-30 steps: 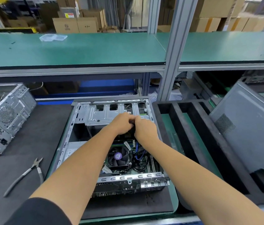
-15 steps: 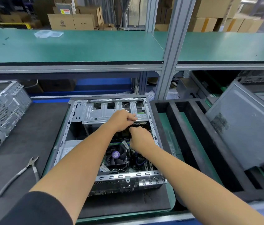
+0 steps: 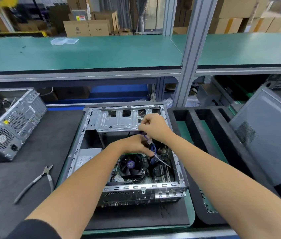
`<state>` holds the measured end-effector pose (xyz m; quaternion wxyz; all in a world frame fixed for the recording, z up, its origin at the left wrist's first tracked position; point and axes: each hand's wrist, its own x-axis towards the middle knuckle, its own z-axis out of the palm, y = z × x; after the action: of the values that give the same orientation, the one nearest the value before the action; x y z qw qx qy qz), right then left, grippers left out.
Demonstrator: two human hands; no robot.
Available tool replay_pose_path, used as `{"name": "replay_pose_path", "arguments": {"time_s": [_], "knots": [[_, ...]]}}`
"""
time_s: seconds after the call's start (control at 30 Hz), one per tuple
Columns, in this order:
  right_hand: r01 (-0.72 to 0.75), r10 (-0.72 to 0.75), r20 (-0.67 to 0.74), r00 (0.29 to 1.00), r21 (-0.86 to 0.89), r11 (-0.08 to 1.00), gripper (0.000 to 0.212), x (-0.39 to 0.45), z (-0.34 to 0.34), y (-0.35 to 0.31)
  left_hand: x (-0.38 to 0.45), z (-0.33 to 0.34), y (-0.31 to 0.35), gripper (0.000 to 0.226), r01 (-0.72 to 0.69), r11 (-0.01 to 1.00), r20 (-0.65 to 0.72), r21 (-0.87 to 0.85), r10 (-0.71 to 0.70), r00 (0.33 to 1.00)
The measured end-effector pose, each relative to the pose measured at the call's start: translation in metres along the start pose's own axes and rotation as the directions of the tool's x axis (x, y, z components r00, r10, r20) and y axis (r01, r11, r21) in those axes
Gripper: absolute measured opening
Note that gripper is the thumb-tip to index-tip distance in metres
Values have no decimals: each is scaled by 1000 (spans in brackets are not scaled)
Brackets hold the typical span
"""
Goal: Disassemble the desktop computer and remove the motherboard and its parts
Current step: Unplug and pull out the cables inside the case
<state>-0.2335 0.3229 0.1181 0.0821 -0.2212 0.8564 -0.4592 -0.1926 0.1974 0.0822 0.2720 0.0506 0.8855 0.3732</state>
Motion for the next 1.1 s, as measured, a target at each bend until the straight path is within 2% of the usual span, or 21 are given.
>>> {"name": "replay_pose_path", "arguments": {"time_s": [0.03, 0.07, 0.13, 0.23, 0.33, 0.43, 0.5, 0.57, 0.63, 0.77, 0.87, 0.97, 1.03, 1.1], "knots": [[2, -1, -10, 1000, 50, 999, 12, 2, 0, -4, 2, 1, 1, 40, -8, 1000, 23, -1, 8, 1000], [-1, 4, -29, 1000, 109, 994, 15, 4, 0, -8, 4, 2, 1, 41, -37, 999, 34, -8, 37, 999], [-11, 25, -63, 998, 219, 976, 19, 9, -5, -14, 7, 0, 4, 22, -87, 993, 45, -78, 90, 995], [-50, 68, -42, 997, 347, 936, 27, 14, -15, -14, 6, -6, 6, 15, -47, 984, 39, -172, 55, 998], [-114, 119, 13, 993, 398, 910, 28, 15, -19, -7, 0, -13, -2, 30, -6, 987, 72, -163, 18, 997], [-100, 114, -51, 992, 213, 972, 31, 15, -18, 7, -4, -18, -17, 30, 56, 976, 44, -210, -47, 998], [-37, 39, -56, 998, 28, 999, 26, 13, -17, 15, -2, -19, -27, 45, 90, 964, -3, -249, -93, 996], [-20, 18, -26, 1000, -79, 997, 18, 12, -17, 22, -1, -22, -37, 55, 103, 966, -54, -238, -119, 991], [-16, 16, 0, 1000, -145, 989, 16, 11, -16, 30, -3, -26, -46, 50, 102, 968, -89, -231, -125, 988], [20, -7, 42, 999, -307, 951, 14, 7, -11, 40, -4, -30, -54, 24, 90, 967, -169, -238, -132, 977], [110, -29, 164, 986, -505, 856, 14, 6, -6, 41, 1, -29, -54, 13, 156, 972, -123, -173, -178, 976], [275, 36, 377, 925, -733, 623, 18, 3, 1, 38, 3, -27, -59, 18, 217, 975, -67, -55, -221, 973], [347, 86, 428, 900, -822, 452, 18, 1, 8, 39, 3, -26, -60, 16, 222, 975, -65, -20, -223, 973], [358, 152, 424, 893, -873, 331, 11, 0, 15, 41, 2, -26, -59, 17, 222, 975, -48, -8, -222, 974]]}}
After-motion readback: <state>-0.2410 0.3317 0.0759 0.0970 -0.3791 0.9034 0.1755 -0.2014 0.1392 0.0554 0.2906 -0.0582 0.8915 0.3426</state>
